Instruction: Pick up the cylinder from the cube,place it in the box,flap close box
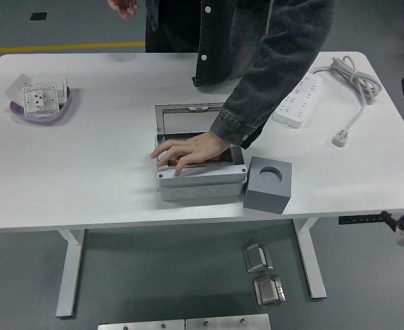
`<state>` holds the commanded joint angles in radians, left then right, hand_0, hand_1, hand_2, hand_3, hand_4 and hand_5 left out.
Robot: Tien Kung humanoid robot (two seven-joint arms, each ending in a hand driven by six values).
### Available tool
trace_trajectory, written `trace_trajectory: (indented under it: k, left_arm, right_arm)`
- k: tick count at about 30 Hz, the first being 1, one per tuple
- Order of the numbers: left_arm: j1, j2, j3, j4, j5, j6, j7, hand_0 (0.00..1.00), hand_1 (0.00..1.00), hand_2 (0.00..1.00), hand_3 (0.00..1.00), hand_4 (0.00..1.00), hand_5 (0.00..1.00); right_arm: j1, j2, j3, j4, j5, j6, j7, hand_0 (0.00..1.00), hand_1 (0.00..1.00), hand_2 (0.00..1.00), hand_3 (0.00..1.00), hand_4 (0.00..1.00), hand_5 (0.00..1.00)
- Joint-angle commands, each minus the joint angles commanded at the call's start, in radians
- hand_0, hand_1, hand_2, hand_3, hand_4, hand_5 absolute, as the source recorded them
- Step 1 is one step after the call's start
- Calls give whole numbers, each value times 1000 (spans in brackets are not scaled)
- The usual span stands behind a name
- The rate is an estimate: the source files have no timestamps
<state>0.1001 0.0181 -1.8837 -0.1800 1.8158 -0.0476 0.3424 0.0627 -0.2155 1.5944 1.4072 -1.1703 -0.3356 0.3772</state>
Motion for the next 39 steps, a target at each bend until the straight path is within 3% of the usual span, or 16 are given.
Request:
trace_trajectory:
  k: [30,39]
  left_arm:
    - [-10,7,29,0,-26,2,0,677,688,590,709,486,10]
    - [-5,-2,24,0,-25,2,1,677,689,590,709,487,10]
  right_arm:
    - [3,6,-47,-16,7,-5,11,806,734,753,724,962,506]
    - [-27,39,-176,-55,108,-102,167,806,734,753,723,961,506]
